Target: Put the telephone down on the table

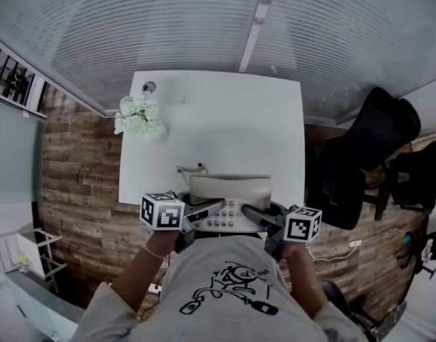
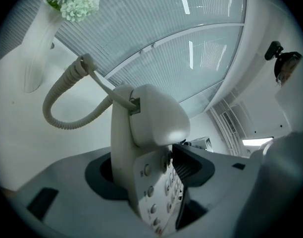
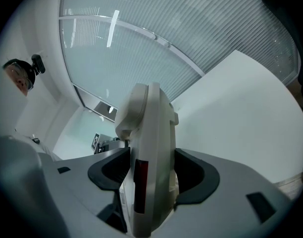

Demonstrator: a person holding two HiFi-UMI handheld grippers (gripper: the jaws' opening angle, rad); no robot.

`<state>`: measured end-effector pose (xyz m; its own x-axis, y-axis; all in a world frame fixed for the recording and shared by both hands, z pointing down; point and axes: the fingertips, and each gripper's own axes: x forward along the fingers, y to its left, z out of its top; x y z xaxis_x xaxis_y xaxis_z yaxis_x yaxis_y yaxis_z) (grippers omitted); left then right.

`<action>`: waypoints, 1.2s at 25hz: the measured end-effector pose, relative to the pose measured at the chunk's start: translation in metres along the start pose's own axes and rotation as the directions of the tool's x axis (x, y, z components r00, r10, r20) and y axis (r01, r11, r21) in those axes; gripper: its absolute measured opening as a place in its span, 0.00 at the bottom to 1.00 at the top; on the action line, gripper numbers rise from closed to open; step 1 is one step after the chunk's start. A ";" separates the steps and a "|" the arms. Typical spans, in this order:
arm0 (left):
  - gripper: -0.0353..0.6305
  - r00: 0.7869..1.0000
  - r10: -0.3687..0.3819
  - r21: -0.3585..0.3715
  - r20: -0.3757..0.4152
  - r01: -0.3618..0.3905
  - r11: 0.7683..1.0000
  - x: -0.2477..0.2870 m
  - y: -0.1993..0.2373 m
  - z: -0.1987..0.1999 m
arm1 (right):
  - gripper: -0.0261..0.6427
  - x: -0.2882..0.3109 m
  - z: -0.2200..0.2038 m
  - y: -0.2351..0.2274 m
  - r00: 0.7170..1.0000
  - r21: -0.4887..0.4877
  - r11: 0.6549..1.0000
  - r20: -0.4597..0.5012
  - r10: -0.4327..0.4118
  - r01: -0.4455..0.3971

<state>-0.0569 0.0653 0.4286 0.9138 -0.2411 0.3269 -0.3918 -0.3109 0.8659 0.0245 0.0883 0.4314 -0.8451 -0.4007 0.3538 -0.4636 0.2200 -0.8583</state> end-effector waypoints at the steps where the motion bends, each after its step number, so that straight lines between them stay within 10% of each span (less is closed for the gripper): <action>1: 0.45 1.000 0.002 -0.001 0.000 -0.002 1.000 0.003 0.000 0.002 | 0.48 0.000 0.003 -0.002 1.000 0.000 1.000 -0.001 0.000 0.000; 30: 0.43 0.997 0.060 -0.055 0.050 -0.057 0.997 0.087 -0.008 0.057 | 0.48 -0.030 0.085 -0.063 0.995 0.039 0.997 -0.074 0.074 -0.071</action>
<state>0.0194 -0.0056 0.4286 0.8822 -0.3047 0.3589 -0.4370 -0.2460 0.8652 0.1016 0.0106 0.4428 -0.8944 -0.3164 0.3161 -0.3917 0.2128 -0.8952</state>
